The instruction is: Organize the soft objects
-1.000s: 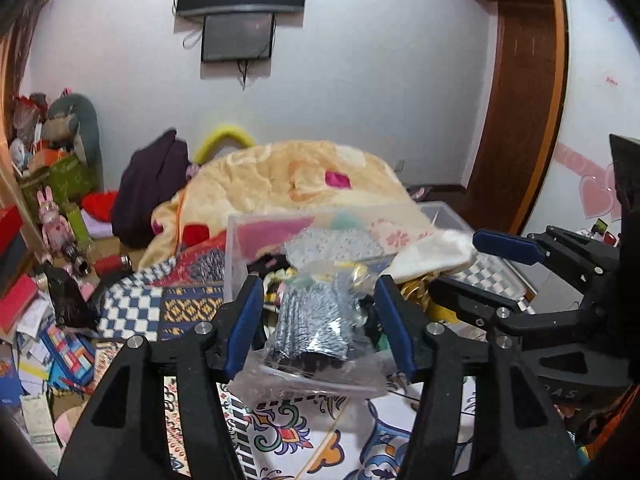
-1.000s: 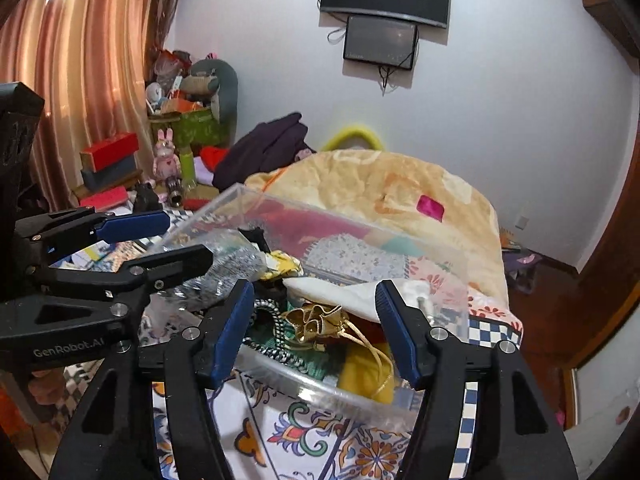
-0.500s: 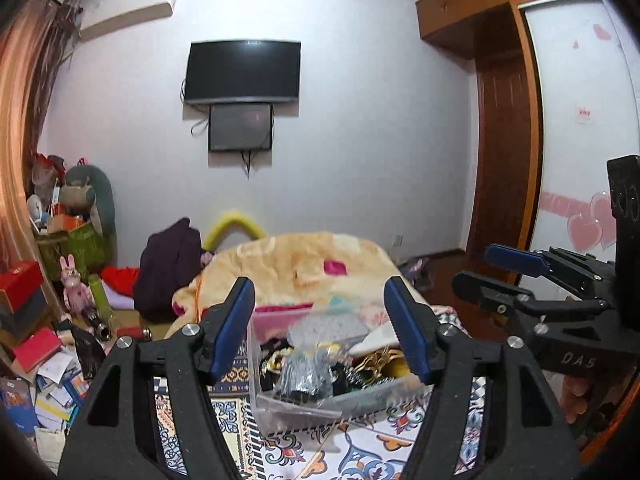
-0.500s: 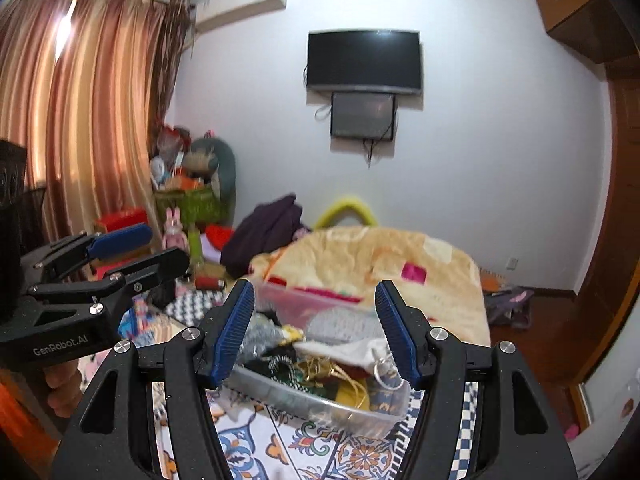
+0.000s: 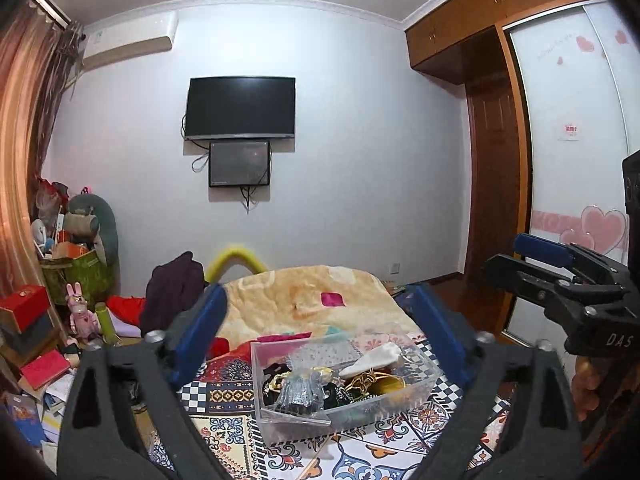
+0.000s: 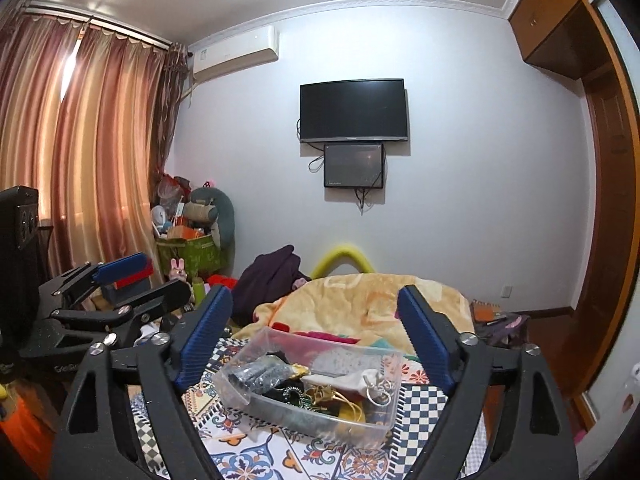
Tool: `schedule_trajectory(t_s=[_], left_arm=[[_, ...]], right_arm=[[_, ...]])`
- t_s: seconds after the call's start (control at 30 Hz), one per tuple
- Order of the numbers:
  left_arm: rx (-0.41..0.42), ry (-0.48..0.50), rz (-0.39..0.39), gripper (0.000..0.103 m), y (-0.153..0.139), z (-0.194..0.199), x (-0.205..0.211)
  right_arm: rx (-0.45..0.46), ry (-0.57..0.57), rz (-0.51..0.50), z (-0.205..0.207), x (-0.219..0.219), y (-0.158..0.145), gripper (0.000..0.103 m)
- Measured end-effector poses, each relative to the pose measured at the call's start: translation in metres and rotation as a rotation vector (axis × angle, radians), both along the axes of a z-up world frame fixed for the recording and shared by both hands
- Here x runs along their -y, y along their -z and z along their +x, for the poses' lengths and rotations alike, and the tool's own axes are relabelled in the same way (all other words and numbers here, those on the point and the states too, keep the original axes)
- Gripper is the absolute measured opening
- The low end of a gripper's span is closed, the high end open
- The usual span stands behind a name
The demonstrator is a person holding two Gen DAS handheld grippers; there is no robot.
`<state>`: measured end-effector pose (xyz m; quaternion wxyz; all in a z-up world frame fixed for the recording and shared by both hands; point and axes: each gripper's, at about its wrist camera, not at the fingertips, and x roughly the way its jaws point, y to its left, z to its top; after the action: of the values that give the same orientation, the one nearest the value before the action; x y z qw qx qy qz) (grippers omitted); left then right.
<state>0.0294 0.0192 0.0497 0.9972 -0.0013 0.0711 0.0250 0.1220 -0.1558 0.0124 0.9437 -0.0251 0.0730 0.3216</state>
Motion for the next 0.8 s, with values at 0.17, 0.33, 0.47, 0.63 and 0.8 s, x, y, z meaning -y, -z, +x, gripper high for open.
schedule_trajectory(t_s=[0.17, 0.33, 0.47, 0.63, 0.8], left_arm=[[0.006, -0.001, -0.001, 0.102, -0.001, -0.007, 0.002], [0.002, 0.002, -0.002, 0.102, 0.001, -0.007, 0.002], [-0.003, 0.007, -0.007, 0.103, 0.001, -0.007, 0.002], [-0.008, 0.007, -0.009, 0.103, 0.002, -0.006, 0.002], [-0.009, 0.006, -0.013, 0.103, 0.003, -0.008, 0.002]], right_arm=[[-0.007, 0.016, 0.005, -0.003, 0.006, 0.005, 0.095], [-0.002, 0.031, 0.027, -0.007, 0.013, 0.005, 0.103], [0.002, 0.031, 0.03, -0.01, 0.015, 0.004, 0.103], [0.011, 0.03, 0.027, -0.013, 0.016, 0.005, 0.103], [0.009, 0.029, 0.027, -0.013, 0.015, 0.005, 0.103]])
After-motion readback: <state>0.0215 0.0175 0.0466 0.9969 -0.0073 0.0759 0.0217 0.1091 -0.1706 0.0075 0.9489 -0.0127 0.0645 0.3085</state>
